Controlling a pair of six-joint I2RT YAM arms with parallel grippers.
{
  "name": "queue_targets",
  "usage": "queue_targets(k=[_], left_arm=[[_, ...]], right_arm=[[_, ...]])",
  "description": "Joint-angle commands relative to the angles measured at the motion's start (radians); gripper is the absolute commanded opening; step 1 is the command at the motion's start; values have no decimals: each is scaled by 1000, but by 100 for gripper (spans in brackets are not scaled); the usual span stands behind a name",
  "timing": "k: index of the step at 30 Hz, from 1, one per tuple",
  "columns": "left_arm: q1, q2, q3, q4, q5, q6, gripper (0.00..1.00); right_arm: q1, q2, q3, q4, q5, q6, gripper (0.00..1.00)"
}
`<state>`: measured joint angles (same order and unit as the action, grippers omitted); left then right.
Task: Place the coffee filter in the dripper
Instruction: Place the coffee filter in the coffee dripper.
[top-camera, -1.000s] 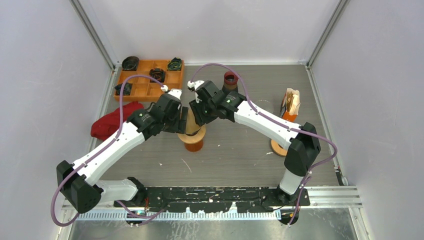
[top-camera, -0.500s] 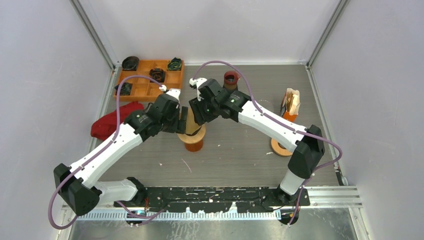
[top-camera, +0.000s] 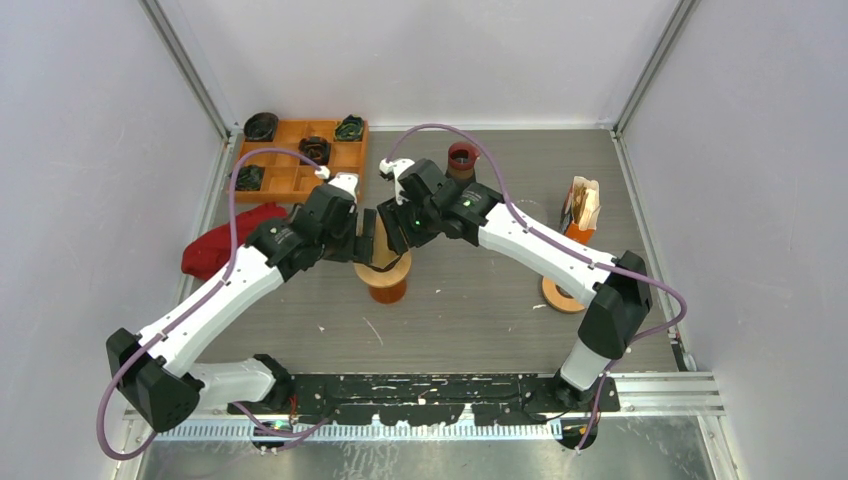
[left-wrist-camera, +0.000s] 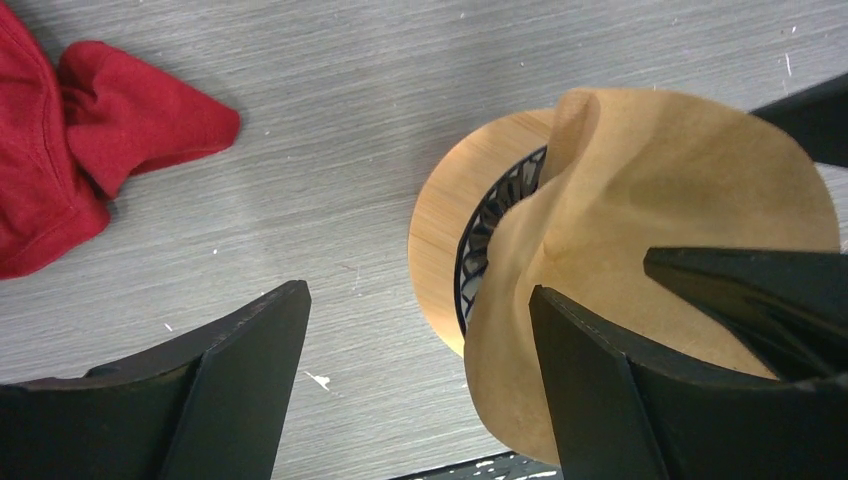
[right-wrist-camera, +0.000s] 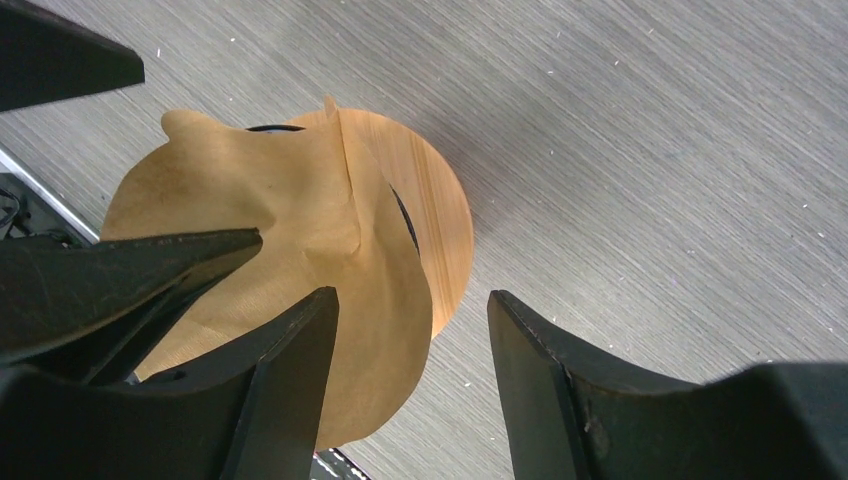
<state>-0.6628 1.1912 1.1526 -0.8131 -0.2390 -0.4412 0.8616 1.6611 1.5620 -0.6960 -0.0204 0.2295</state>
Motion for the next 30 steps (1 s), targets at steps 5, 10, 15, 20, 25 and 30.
queue_targets(k=[5, 10, 15, 20, 25, 30], left_arm=[[36, 36, 56, 87, 1, 6, 84], [46, 56, 39, 84, 4, 4, 84], [53, 60, 16, 86, 1, -4, 84], [54, 60, 3, 79, 0, -5, 84], [55, 44, -16, 81, 15, -4, 84], [54, 12, -23, 85, 18, 4, 85]], right_arm=[[-4, -55, -30, 40, -43, -10, 64], [-4, -51, -56, 55, -48, -13, 64], [-4, -36, -62, 65, -52, -16, 64], [-4, -22, -55, 67, -47, -21, 65], [-5, -26, -44, 66, -43, -20, 65], [-4, -53, -26, 66, -38, -20, 65]])
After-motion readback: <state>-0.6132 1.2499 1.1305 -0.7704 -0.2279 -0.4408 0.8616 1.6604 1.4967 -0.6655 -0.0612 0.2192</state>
